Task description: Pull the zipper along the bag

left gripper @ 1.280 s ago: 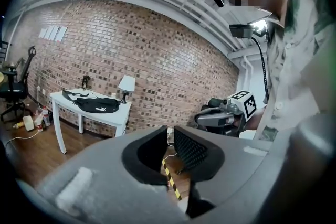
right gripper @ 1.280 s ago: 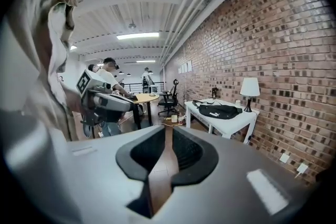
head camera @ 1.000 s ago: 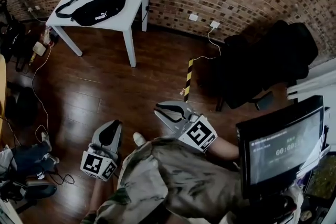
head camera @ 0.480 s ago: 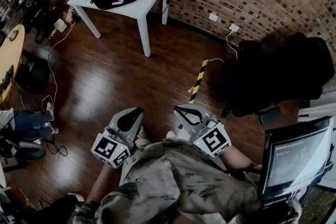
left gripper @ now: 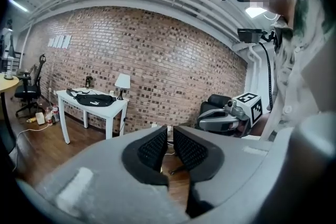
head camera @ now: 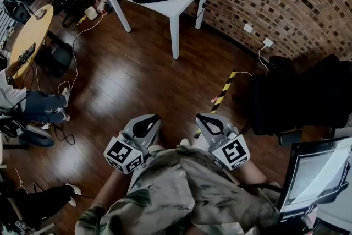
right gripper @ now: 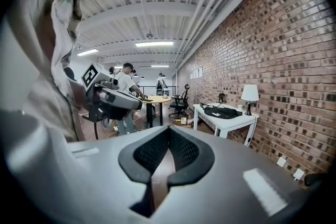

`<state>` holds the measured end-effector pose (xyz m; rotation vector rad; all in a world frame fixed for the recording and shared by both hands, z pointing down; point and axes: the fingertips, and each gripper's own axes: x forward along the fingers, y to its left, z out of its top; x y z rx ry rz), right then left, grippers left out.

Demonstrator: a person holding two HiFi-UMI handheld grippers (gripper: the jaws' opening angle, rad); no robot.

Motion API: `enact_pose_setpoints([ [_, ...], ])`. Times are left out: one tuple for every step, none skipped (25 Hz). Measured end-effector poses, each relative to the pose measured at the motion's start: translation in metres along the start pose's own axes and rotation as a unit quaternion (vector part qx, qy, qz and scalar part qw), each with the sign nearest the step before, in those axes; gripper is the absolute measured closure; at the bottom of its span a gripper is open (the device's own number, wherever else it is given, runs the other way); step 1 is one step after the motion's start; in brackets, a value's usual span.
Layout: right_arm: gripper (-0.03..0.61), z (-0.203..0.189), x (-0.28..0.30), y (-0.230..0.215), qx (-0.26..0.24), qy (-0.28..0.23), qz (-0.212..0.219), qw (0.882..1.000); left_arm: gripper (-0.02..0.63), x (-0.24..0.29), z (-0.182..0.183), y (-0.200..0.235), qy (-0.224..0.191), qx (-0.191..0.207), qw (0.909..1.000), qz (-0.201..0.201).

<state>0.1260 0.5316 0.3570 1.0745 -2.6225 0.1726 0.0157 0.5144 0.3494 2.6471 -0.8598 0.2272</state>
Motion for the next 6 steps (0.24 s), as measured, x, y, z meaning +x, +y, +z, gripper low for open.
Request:
enact_pose_setpoints([
  [0.569, 0.0000, 0.0012, 0.0009, 0.000, 0.000, 0.001, 1.000, 0.580, -0.0006, 0.0001, 0.0007, -0.001, 0.000, 1.0000, 0.001],
  [0.569, 0.0002, 0.0028, 0.0016, 0.000, 0.000, 0.002, 1.000, 0.580, -0.0011, 0.0004, 0.0020, -0.002, 0.001, 1.0000, 0.001],
  [0.569, 0.0008, 0.0047, 0.0023, 0.001, 0.000, 0.002, 1.000, 0.580, -0.0014, 0.0008, 0.0038, -0.003, 0.002, 1.0000, 0.000],
  [0.569, 0.0015, 0.0065, 0.0028, 0.001, -0.001, 0.001, 1.000, 0.580, -0.0015, 0.0014, 0.0058, -0.004, 0.004, 1.0000, -0.001],
  [0.569, 0.0023, 0.0083, 0.0033, 0.000, -0.002, -0.001, 1.000, 0.580, -0.0014, 0.0022, 0.0076, -0.005, 0.006, 1.0000, -0.003],
  [0.569, 0.0030, 0.0099, 0.0036, 0.000, -0.003, -0.003, 1.000, 0.580, -0.0011, 0.0031, 0.0093, -0.007, 0.008, 0.9999, -0.005],
])
